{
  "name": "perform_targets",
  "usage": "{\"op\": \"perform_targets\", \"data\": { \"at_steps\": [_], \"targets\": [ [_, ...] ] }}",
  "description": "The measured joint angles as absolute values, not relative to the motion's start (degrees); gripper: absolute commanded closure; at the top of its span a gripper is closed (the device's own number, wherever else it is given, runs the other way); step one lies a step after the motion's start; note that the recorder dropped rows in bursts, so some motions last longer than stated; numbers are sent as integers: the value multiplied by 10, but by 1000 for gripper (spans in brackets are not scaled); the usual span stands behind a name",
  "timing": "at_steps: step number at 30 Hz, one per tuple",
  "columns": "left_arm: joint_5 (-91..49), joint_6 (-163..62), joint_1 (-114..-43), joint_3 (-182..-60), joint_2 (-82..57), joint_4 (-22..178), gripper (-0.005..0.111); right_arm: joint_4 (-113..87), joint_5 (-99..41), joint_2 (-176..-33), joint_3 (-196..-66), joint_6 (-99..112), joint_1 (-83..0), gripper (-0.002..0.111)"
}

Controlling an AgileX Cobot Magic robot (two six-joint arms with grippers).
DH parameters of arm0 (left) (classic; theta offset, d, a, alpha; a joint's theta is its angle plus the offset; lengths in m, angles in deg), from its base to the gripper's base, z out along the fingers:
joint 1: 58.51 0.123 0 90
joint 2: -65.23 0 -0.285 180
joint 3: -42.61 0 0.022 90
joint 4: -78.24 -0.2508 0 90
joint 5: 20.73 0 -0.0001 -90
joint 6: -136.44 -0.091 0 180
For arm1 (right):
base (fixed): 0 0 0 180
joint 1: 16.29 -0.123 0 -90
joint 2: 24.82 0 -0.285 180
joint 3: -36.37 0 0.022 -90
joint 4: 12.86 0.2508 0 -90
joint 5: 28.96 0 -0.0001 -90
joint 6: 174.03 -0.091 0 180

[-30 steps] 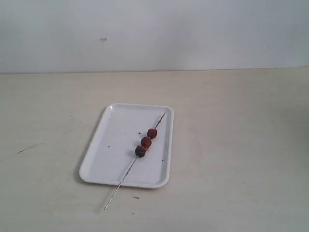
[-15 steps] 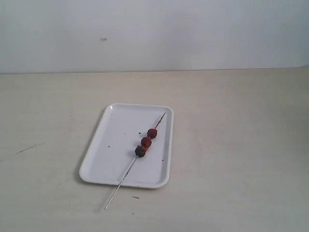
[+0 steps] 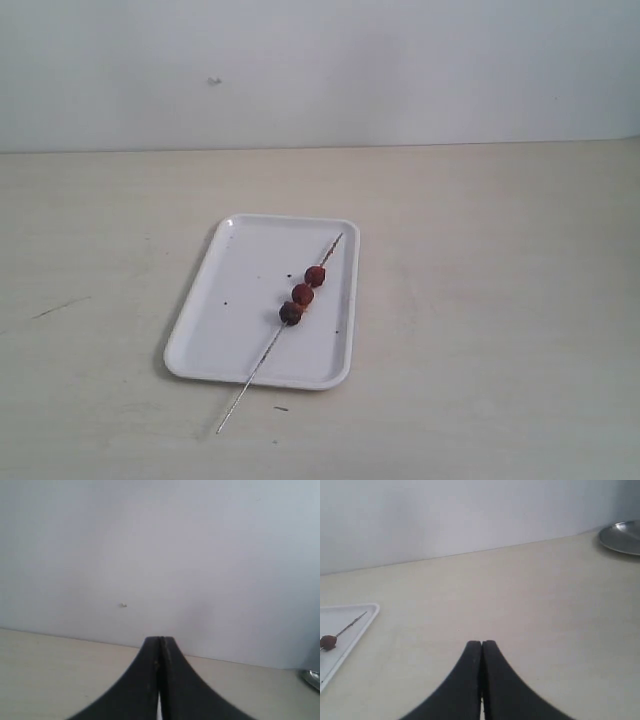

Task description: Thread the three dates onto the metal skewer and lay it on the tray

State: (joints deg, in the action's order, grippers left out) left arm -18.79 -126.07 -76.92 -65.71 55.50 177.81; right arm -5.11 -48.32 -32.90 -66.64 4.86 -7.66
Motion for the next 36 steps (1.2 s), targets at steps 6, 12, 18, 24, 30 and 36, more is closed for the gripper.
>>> {"op": "perform_targets", "data": {
  "at_steps": [6,12,18,24,30,36],
  "targets": [
    [-189,-1094,-769,-654,555,1636,107,-51,-483,-329,-666,49,-77,108],
    [-182,-547,-769,-620,555,1030,107,-51,-483,-329,-666,49,-77,108],
    [-229,-436,-769,-603,555,834,107,-51,-483,-329,-666,49,-77,108],
    [-290,-443,-769,-603,555,819,107,-51,-483,-329,-666,49,-77,108],
    [-377,-446,-753,-602,555,816,107,-51,-483,-329,-666,49,-77,108],
    [-392,-446,-672,-602,555,816,107,-51,-483,-329,-666,49,-77,108]
  ]
}}
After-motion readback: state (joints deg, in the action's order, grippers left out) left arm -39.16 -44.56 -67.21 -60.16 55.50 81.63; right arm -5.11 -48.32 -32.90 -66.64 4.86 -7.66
